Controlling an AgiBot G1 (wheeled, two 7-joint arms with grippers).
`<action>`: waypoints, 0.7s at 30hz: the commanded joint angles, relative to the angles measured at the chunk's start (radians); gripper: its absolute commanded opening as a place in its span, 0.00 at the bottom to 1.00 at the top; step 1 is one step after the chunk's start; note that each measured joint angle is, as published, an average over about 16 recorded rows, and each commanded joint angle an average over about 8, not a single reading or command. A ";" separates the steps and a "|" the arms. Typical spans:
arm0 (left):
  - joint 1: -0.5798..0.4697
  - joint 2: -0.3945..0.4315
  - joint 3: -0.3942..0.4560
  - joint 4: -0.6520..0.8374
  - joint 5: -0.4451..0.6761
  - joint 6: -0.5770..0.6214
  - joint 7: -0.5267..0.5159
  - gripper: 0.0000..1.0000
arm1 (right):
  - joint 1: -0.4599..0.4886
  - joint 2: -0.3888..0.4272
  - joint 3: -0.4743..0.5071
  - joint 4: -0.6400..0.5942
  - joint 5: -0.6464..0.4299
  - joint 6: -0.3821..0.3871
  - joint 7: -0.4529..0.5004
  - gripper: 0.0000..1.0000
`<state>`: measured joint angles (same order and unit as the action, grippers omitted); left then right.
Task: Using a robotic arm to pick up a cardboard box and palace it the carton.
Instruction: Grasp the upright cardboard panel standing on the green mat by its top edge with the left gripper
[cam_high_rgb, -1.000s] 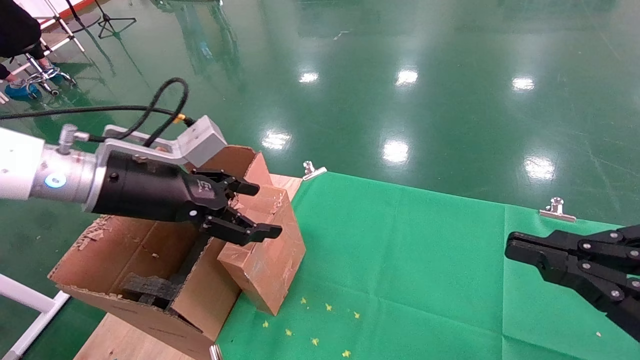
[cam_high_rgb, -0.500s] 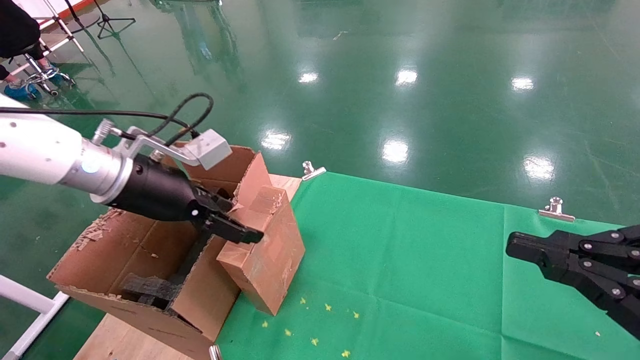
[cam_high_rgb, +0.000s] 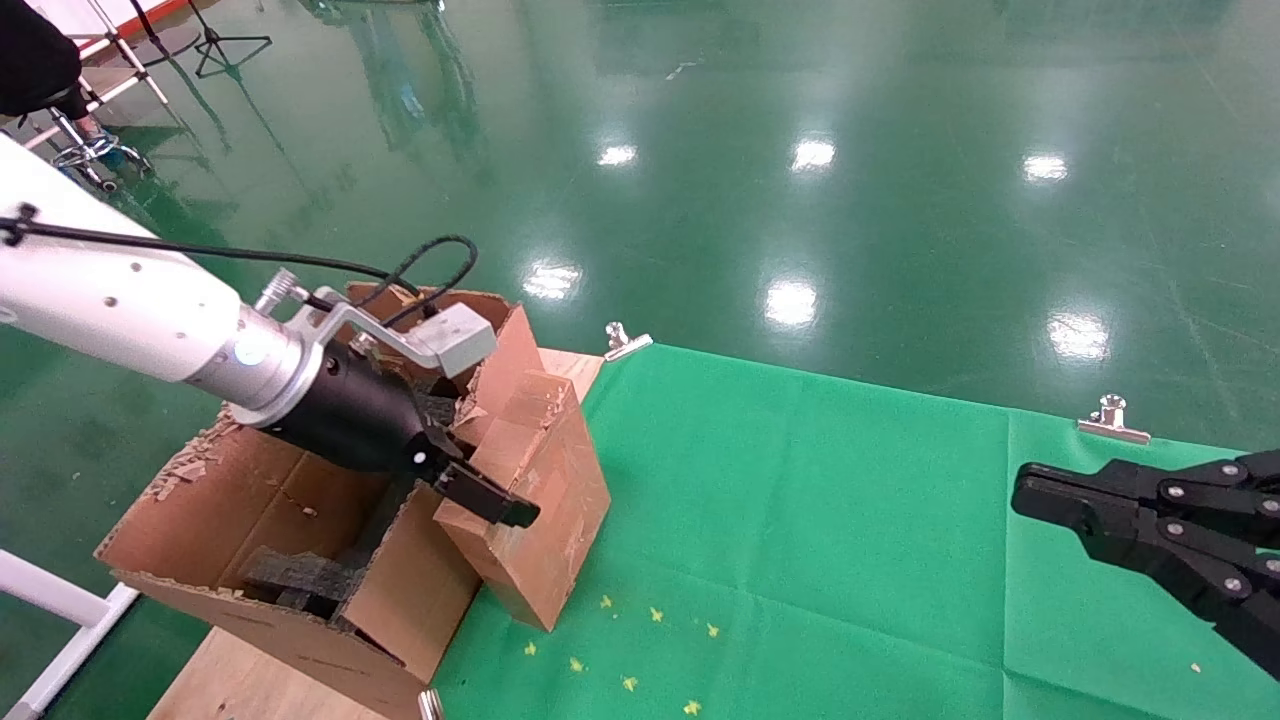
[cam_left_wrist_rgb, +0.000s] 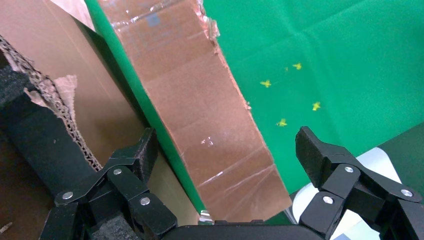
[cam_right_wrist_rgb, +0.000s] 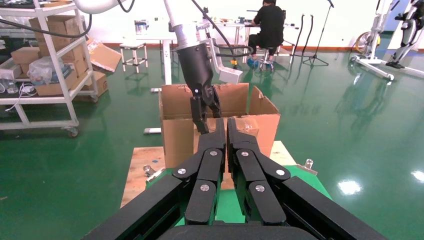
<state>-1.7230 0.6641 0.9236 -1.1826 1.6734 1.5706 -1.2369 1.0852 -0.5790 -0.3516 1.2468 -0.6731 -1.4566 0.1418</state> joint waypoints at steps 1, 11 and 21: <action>-0.005 0.010 0.019 0.011 0.003 -0.002 0.000 1.00 | 0.000 0.000 0.000 0.000 0.000 0.000 0.000 1.00; -0.019 0.032 0.058 0.022 0.027 -0.014 0.013 0.14 | 0.000 0.000 0.000 0.000 0.000 0.000 0.000 1.00; -0.017 0.029 0.052 0.021 0.024 -0.014 0.010 0.00 | 0.000 0.000 0.000 0.000 0.000 0.000 0.000 1.00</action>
<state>-1.7399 0.6934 0.9762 -1.1613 1.6975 1.5570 -1.2270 1.0850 -0.5789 -0.3517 1.2465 -0.6730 -1.4563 0.1418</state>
